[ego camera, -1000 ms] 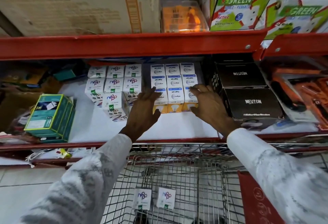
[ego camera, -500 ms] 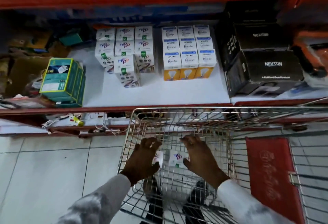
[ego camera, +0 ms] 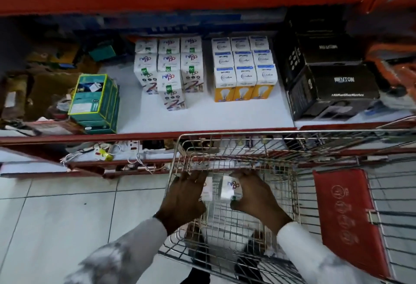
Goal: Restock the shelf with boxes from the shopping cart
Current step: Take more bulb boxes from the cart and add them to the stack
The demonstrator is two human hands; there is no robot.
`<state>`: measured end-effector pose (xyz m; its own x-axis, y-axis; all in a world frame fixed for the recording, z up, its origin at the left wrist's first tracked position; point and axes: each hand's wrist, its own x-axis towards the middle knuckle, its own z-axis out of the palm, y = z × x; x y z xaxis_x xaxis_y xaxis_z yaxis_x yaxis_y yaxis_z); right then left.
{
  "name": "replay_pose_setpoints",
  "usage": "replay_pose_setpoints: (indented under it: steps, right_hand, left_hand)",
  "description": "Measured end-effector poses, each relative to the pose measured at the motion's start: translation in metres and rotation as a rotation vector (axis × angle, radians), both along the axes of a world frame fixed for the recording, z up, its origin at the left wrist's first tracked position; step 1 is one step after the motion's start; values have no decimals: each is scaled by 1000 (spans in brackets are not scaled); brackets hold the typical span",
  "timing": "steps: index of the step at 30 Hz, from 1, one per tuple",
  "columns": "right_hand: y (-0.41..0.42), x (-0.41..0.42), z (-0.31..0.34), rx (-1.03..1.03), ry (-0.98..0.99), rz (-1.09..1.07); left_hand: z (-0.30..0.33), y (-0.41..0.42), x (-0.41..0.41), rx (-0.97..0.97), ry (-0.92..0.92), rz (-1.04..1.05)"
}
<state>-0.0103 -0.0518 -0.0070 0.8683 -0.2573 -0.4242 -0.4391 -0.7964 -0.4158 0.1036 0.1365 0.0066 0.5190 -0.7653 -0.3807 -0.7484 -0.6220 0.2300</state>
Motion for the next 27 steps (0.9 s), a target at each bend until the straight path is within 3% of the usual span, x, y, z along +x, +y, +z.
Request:
replay_pose_setpoints:
  steps: [5, 11, 19, 27]
  right_hand:
    - [-17, 34, 100, 148, -165, -102]
    - [-22, 107, 176, 72, -323, -58]
    - [-24, 217, 154, -125, -342, -9]
    - [-31, 257, 124, -157, -341, 16]
  left_hand:
    - [113, 23, 33, -243, -75, 57]
    - [188, 40, 98, -325, -219, 207]
    - [148, 23, 208, -286, -244, 384]
    - [109, -5, 247, -257, -263, 358]
